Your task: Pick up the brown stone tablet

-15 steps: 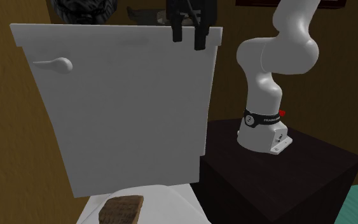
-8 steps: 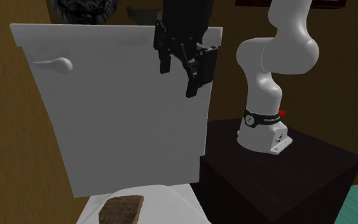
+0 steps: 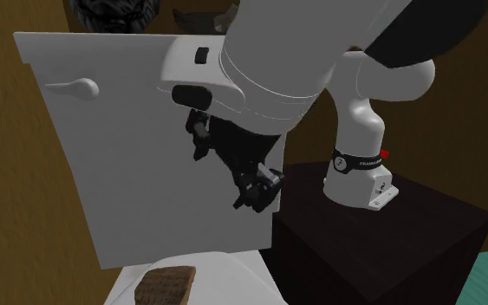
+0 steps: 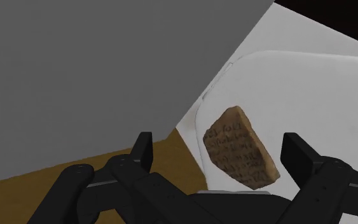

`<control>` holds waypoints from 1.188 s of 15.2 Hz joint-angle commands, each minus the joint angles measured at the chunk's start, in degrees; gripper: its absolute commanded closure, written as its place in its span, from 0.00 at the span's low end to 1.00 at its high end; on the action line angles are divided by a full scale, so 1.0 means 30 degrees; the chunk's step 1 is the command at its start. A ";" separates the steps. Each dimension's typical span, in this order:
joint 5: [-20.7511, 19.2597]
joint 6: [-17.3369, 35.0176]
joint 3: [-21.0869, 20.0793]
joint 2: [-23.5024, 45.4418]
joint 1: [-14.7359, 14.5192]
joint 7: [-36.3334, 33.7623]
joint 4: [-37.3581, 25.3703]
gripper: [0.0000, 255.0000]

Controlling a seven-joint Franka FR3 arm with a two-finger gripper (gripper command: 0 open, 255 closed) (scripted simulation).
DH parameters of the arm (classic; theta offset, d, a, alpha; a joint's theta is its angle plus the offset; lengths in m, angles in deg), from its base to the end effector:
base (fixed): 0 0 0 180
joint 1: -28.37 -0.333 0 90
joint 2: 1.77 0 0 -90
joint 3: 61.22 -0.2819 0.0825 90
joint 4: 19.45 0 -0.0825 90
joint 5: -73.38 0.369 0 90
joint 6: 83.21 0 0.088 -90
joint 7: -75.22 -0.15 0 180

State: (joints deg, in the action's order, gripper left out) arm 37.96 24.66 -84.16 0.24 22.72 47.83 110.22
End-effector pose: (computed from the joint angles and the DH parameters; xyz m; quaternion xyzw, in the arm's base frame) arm 0.4332 0.1605 0.2717 0.9325 0.1617 -0.0505 0.3188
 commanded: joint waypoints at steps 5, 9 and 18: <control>-0.5541 -0.0860 0.0040 0.5342 -0.1380 -0.2845 -0.1590 0.00; -0.8743 -0.1896 0.0851 0.8939 -0.2690 -0.3983 -0.3151 0.00; -1.2053 -0.2804 0.2321 1.3756 -0.4330 -0.5048 -0.5611 0.00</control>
State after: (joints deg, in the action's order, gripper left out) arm 2.10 16.12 -77.36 40.88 9.84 33.15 93.49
